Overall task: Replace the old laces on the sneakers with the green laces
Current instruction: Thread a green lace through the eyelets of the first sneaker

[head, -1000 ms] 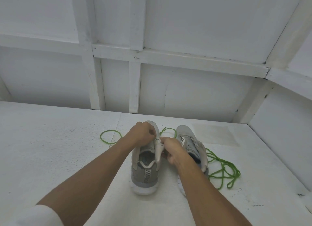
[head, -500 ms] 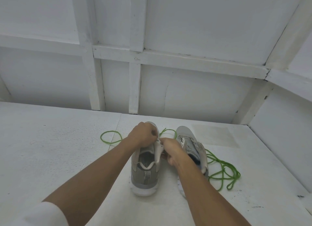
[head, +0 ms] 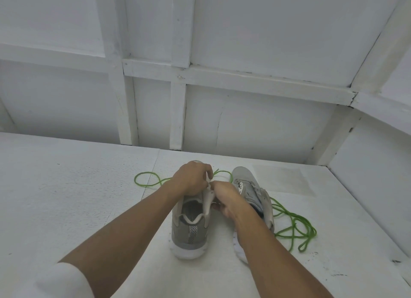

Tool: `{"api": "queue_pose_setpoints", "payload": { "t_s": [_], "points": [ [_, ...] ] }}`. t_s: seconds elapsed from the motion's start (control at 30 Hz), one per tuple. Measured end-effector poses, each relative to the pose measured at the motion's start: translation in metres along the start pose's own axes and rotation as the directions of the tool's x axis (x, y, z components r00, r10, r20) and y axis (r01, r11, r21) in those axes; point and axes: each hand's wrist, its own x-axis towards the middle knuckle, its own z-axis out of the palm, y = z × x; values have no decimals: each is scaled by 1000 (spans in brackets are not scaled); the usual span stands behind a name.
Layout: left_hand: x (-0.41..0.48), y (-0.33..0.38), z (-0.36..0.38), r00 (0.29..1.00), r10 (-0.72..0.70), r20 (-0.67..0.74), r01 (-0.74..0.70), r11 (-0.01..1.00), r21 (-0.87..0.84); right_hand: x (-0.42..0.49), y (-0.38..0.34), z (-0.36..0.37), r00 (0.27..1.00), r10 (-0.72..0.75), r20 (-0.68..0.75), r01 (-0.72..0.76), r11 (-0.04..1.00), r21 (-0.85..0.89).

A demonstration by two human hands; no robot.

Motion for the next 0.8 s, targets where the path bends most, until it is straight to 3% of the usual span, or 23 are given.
{"api": "queue_pose_setpoints", "payload": {
  "t_s": [0.37,0.57,0.7,0.8],
  "points": [
    [-10,-9,6,996,-84,-35,84,996,-11,-9,-16,-9,998,-31,63,39,991,-128],
    [-35,-9,8,969,-195,-152,182,979,-95,-8,-16,-7,984,-171,46,177,951,-254],
    [-61,-20,14,873,-356,-333,234,905,-354,-5,-16,-4,952,-305,-28,275,891,-360],
    [-79,-21,21,829,-457,-323,201,781,-591,-6,-20,-4,917,-394,-62,339,852,-399]
  ]
}}
